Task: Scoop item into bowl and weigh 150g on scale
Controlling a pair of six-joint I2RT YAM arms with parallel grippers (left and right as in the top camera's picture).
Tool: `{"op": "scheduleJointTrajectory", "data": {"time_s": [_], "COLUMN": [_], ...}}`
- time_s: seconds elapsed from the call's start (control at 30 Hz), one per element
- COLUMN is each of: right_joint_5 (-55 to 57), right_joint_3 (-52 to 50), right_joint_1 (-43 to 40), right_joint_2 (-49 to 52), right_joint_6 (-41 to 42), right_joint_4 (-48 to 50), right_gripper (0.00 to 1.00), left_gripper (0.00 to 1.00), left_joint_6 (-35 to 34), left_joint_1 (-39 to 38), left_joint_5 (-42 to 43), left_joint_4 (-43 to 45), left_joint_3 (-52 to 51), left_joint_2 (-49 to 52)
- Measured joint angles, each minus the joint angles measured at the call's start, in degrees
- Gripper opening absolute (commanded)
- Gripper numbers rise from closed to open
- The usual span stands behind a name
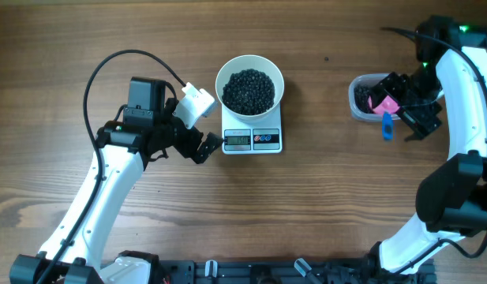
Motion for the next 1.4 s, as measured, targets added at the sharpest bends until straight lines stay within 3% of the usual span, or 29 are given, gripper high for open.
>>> {"op": "scheduleJointTrajectory", "data": {"time_s": [0.27,0.47,0.63,0.9,1.07,1.23,1.4], "right_joint_5": [-0.33,-1.09,-1.09,-0.52,5.33,7.93,7.89], "right_joint_3": [0.02,0.68,1.31,1.31,1.29,-4.66,-26.08], "right_joint_1": [0.17,0.15,0.15,0.15,0.15,1.01,3.85], "right_joint_2": [-5.16,-25.35,-37.24,-39.21,-39.23,-42.42,-54.69], "right_joint_6": [-3.85,-4.63,-3.28,-0.52,-3.39,-16.94,-31.15], "right_joint_4": [5.2,17.57,20.17,15.02,17.92,36.28,60.63], "right_gripper": [1.0,1.0,1.0,1.0,1.0,1.0,1.0], "left_gripper": [1.0,1.0,1.0,1.0,1.0,1.0,1.0], "left_joint_6": [0.0,0.0,0.0,0.0,0.0,0.0,0.0], "left_joint_1": [0.0,-0.02,0.0,0.0,0.0,0.0,-0.02], "left_joint_5": [-0.02,0.0,0.0,0.0,0.0,-0.02,0.0], "left_joint_4": [0.0,-0.02,-0.02,0.0,-0.02,0.0,0.0], "left_joint_3": [0.0,0.0,0.0,0.0,0.0,0.0,0.0], "left_joint_2": [0.0,0.0,0.0,0.0,0.0,0.0,0.0]}}
